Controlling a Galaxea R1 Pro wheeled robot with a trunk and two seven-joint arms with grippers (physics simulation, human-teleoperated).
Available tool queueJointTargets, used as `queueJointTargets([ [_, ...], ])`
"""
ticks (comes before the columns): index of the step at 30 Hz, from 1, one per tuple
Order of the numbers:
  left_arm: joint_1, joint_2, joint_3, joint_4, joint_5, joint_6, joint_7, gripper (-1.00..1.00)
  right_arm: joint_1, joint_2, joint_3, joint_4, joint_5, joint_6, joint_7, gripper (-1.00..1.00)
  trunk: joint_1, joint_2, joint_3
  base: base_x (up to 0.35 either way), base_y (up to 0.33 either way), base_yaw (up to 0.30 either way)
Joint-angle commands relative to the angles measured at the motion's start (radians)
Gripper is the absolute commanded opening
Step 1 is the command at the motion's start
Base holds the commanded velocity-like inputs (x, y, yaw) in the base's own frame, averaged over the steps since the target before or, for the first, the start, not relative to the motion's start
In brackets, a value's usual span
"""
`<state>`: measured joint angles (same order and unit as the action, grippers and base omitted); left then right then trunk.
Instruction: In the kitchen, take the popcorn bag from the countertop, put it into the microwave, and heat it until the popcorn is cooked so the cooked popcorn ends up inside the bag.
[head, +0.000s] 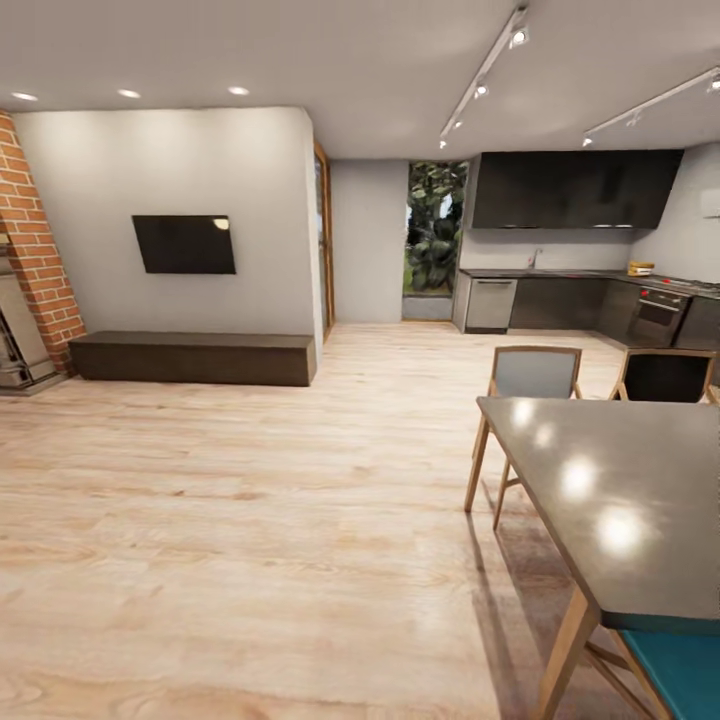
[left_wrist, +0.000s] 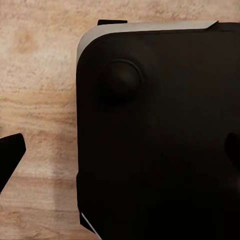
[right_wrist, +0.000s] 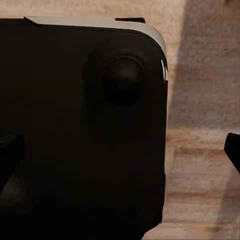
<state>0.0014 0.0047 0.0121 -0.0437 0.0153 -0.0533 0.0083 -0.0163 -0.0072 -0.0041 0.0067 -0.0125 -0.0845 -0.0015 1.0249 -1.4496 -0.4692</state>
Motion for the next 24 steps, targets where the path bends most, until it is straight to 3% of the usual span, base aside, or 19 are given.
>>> queueJointTargets([
  [1,0.0,0.0,0.001,-0.001,0.002,-0.002,0.001,1.0,-0.001,0.001,0.001,0.001,0.001,-0.004,0.0,1.0,0.0,0.0,-0.001,0.142,0.0,-0.01],
  [24,0.0,0.001,0.004,-0.001,0.006,0.0,0.001,1.0,-0.001,0.001,0.006,0.001,0.006,-0.002,0.0,1.0,0.0,0.0,-0.001,0.307,0.0,-0.001],
])
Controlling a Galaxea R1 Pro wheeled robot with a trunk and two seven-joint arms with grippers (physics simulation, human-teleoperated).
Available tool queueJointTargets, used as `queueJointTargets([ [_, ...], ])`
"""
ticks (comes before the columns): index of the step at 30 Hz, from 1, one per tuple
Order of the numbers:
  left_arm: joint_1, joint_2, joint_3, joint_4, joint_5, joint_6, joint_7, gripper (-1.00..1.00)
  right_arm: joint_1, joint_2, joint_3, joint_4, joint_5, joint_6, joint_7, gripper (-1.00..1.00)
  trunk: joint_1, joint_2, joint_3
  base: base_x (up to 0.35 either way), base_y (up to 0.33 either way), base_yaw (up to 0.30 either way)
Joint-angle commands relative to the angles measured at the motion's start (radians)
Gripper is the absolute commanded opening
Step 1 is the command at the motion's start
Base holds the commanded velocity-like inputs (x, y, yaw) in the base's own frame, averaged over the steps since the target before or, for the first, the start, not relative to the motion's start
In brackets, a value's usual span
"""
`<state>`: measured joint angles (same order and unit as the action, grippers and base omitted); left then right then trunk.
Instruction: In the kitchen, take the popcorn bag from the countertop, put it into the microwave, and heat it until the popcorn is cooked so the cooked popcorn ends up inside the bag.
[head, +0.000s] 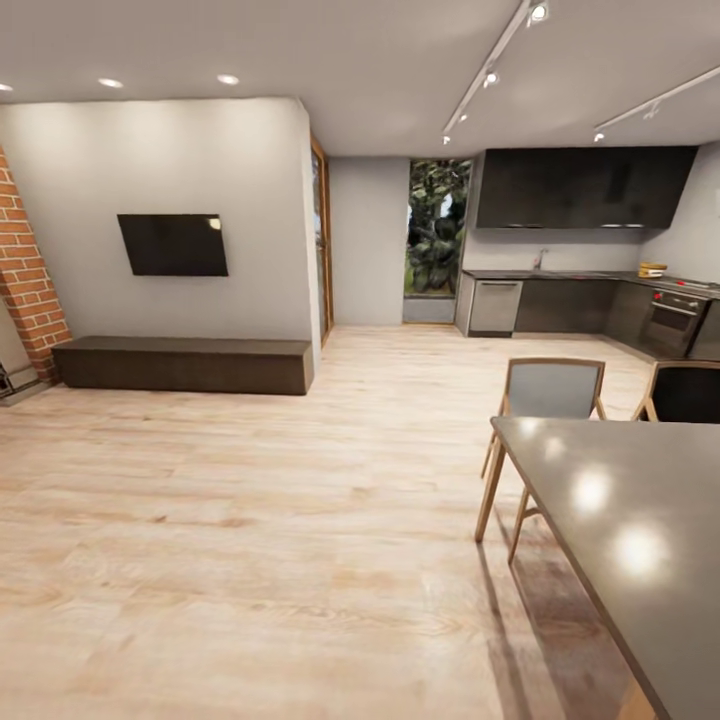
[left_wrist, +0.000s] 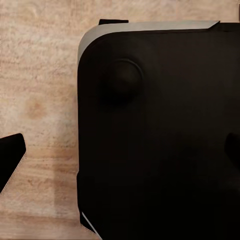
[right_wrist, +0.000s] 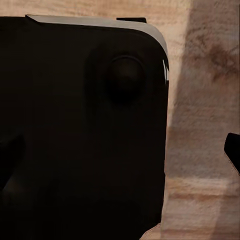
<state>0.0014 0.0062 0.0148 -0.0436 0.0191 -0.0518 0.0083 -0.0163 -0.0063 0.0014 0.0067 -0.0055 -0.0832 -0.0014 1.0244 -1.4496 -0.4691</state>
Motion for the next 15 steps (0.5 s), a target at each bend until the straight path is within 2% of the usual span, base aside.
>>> queueJointTargets([
  [1,0.0,0.0,0.001,0.0,0.002,-0.001,0.001,1.0,-0.001,-0.001,0.0,0.001,-0.001,-0.004,0.0,1.0,0.001,0.0,-0.001,0.32,0.0,0.0],
  [15,0.0,0.0,0.001,0.001,0.002,0.001,0.001,1.0,-0.001,-0.003,-0.003,0.001,-0.005,-0.006,0.0,1.0,0.001,0.0,-0.001,0.32,0.0,0.0],
])
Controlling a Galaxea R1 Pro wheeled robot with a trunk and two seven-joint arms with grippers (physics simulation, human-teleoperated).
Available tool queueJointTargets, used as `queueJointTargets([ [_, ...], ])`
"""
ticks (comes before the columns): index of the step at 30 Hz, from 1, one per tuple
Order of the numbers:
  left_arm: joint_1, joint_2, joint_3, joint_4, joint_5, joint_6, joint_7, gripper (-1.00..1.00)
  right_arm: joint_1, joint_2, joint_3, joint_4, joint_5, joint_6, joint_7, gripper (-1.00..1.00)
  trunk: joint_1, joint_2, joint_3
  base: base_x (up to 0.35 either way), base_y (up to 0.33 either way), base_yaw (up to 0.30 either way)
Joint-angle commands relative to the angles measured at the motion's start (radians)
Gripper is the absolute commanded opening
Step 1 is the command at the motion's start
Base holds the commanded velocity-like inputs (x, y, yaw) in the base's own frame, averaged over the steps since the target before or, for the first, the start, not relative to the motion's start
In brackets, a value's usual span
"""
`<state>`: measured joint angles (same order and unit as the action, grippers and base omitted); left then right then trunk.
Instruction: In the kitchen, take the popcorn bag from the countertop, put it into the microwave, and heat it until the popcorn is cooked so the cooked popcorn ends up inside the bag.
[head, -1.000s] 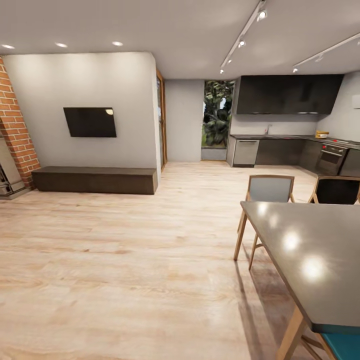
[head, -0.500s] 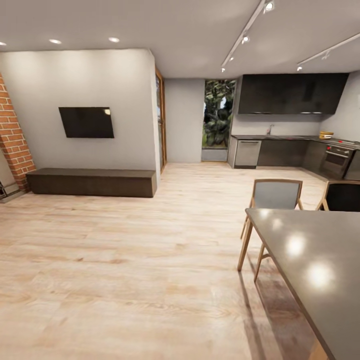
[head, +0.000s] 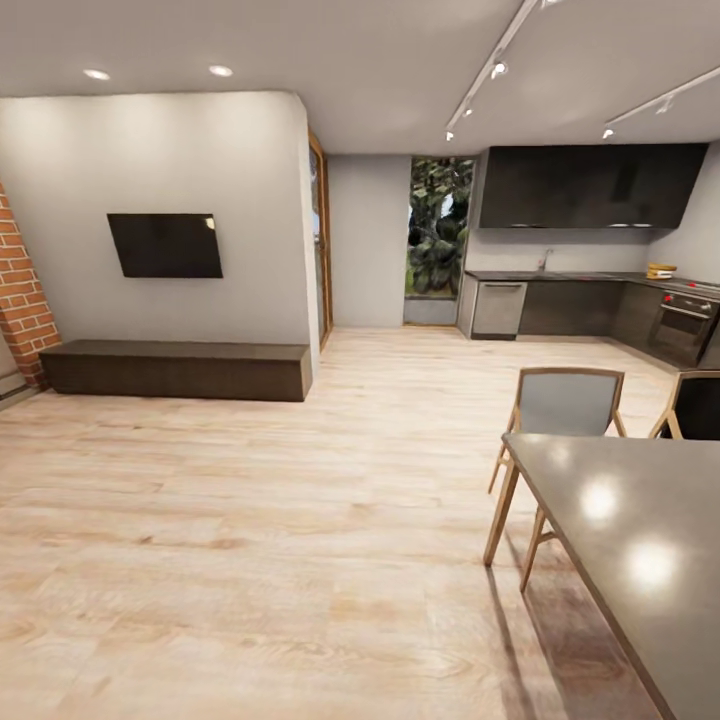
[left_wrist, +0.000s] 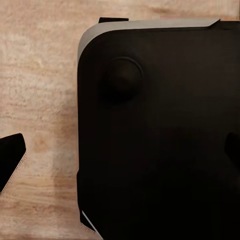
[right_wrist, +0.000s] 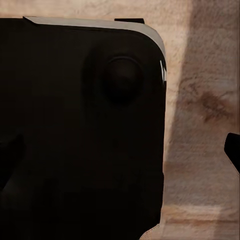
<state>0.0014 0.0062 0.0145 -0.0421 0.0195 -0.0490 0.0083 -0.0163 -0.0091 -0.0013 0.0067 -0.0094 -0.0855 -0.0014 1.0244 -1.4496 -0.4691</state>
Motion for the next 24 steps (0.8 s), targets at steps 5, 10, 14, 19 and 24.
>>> queueJointTargets([
  [5,0.0,0.0,0.002,-0.001,0.002,-0.003,0.001,1.0,-0.001,0.001,0.0,0.001,0.0,-0.004,0.0,1.0,0.001,0.0,-0.001,0.32,0.0,0.0],
  [10,0.0,0.001,0.002,0.0,0.003,-0.001,0.001,1.0,-0.001,0.0,0.001,0.001,0.001,-0.001,0.002,1.0,0.001,0.0,-0.001,0.32,0.0,0.0],
  [14,0.0,0.0,0.002,0.001,0.003,0.0,0.001,1.0,-0.001,0.002,0.002,0.001,0.0,0.0,0.001,1.0,0.001,0.0,-0.001,0.32,0.0,0.0],
  [19,0.0,0.001,0.002,0.0,0.003,-0.002,0.001,1.0,-0.001,-0.005,0.003,0.001,0.0,-0.005,0.0,1.0,0.001,0.0,-0.001,0.32,0.0,0.0],
  [24,0.0,0.001,0.002,0.001,0.003,0.002,0.001,1.0,-0.001,-0.001,0.003,0.001,0.0,-0.005,0.0,1.0,0.001,0.0,-0.001,0.321,0.0,0.0],
])
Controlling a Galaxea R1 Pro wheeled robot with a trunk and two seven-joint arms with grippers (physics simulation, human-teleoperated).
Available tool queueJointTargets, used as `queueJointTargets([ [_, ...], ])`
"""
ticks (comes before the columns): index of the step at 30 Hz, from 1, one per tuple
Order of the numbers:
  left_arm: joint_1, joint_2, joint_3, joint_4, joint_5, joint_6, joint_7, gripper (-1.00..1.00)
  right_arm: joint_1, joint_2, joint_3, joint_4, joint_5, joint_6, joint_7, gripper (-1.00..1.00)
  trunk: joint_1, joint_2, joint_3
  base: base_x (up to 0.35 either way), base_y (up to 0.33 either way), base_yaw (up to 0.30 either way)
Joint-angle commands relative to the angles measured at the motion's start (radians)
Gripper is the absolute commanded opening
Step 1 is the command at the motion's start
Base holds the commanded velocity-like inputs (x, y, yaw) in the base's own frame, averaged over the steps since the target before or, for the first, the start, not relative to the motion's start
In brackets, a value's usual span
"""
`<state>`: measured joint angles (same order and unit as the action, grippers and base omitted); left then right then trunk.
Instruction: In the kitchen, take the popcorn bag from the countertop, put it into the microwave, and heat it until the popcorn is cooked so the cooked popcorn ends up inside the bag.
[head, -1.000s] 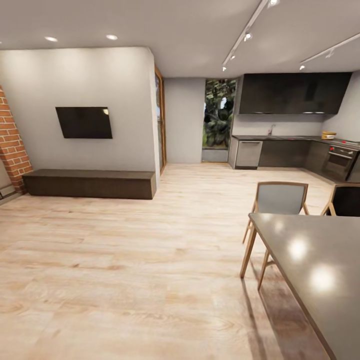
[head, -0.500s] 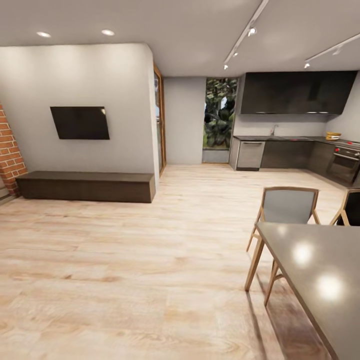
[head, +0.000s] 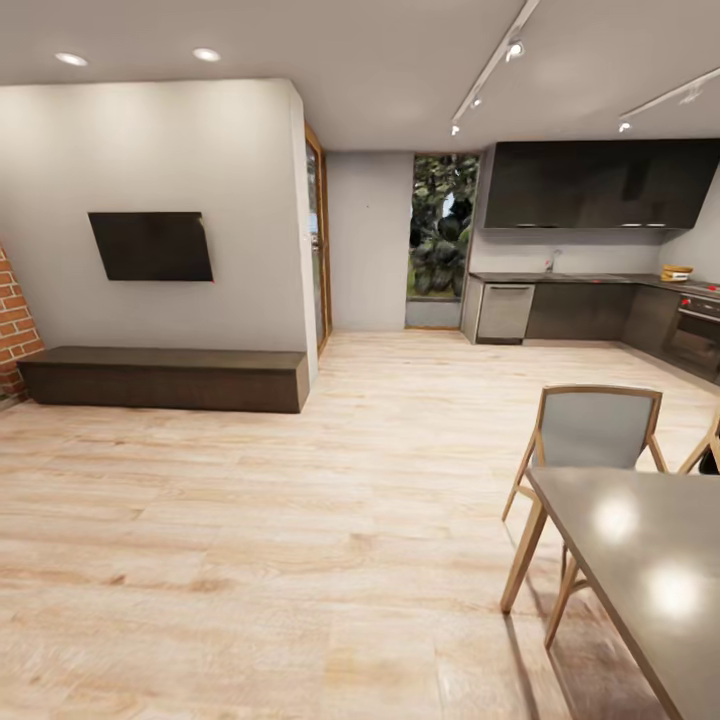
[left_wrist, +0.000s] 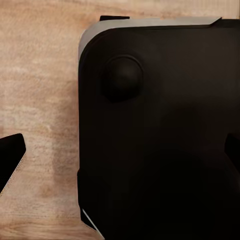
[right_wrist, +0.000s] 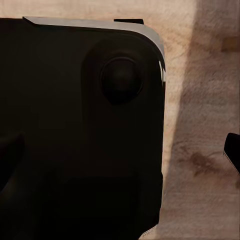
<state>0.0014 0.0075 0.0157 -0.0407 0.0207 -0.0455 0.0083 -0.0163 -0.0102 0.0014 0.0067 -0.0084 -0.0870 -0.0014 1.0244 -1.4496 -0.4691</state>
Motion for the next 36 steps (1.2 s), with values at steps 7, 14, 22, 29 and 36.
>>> queueJointTargets([
  [7,0.0,0.0,0.001,-0.001,0.002,0.001,0.001,1.0,-0.001,-0.001,0.0,0.001,-0.001,-0.003,0.0,1.0,0.001,0.0,-0.001,0.321,0.0,0.0],
  [14,0.0,0.0,0.001,-0.001,0.002,0.001,0.001,1.0,-0.001,-0.002,0.0,0.001,-0.001,-0.003,0.0,1.0,0.001,0.0,-0.001,0.321,0.0,0.0],
  [22,0.0,-0.001,0.001,-0.001,0.002,0.001,0.001,1.0,-0.001,-0.001,0.0,0.002,-0.002,-0.003,0.0,1.0,0.001,0.0,-0.001,0.321,0.042,0.0],
  [29,0.0,-0.001,0.001,-0.001,0.002,0.002,0.001,1.0,-0.001,-0.002,0.0,0.002,-0.002,-0.003,0.0,1.0,0.001,0.0,-0.001,0.32,0.084,0.0],
  [36,0.0,-0.001,0.001,-0.001,0.002,0.001,0.001,1.0,-0.001,-0.001,0.0,0.002,-0.002,-0.003,0.0,1.0,0.001,0.0,-0.001,0.32,0.085,0.0],
])
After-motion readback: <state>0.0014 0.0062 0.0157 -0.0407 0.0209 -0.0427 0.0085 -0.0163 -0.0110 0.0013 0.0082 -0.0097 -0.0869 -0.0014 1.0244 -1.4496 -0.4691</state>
